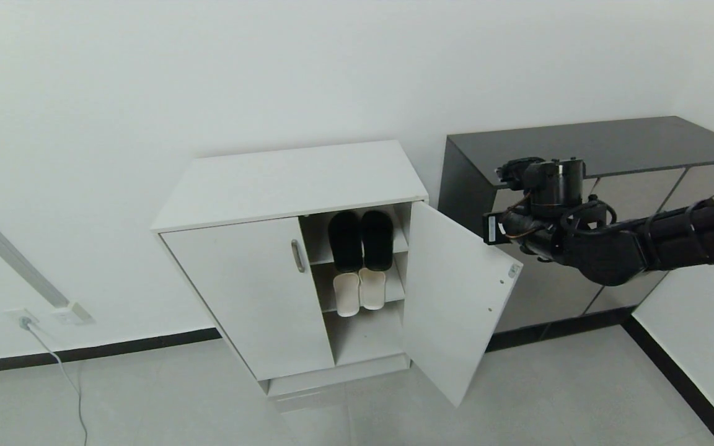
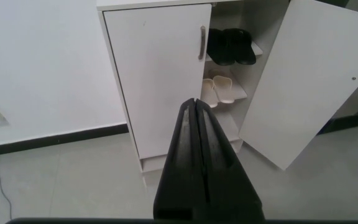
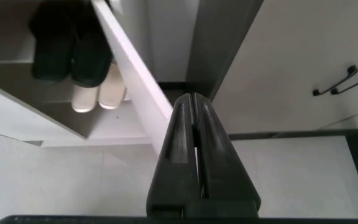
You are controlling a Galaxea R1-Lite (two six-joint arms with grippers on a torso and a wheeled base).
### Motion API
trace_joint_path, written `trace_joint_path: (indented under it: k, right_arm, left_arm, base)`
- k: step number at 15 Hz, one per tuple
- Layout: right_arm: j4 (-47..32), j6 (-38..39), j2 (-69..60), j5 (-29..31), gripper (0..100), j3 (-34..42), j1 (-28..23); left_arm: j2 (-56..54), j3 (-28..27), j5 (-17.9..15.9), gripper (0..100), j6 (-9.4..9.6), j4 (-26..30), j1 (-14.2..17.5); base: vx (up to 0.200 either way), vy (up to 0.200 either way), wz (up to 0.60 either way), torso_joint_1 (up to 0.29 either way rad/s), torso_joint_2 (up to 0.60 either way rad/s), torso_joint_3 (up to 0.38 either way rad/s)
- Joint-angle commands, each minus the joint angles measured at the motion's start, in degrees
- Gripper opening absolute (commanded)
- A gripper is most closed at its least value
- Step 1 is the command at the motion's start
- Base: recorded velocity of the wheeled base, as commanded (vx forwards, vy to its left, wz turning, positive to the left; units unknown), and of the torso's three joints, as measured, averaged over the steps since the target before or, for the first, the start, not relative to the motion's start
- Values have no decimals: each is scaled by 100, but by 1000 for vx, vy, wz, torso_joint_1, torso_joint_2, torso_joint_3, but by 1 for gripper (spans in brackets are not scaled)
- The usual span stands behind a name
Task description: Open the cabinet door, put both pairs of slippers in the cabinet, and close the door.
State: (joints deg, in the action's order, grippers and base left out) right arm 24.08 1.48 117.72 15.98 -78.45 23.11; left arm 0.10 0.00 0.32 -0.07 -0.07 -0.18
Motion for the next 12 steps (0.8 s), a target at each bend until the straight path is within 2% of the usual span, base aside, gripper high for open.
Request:
trace_joint_path:
  k: [1, 8, 12]
  right_arm:
    - [9, 2, 392, -16, 0, -162, -96]
    - [9, 55, 699, -25, 0, -268, -202]
    - [9, 55, 611, -25, 0, -48, -88]
  left_arm:
    - [8, 0, 3, 0, -1, -1, 1]
    - [8, 0, 3, 0, -1, -1, 1]
    - [8, 0, 3, 0, 7, -1, 1]
  base:
    - [0, 0, 0, 0, 0, 0]
    - [0, 0, 0, 0, 0, 0]
    - [0, 0, 0, 0, 0, 0]
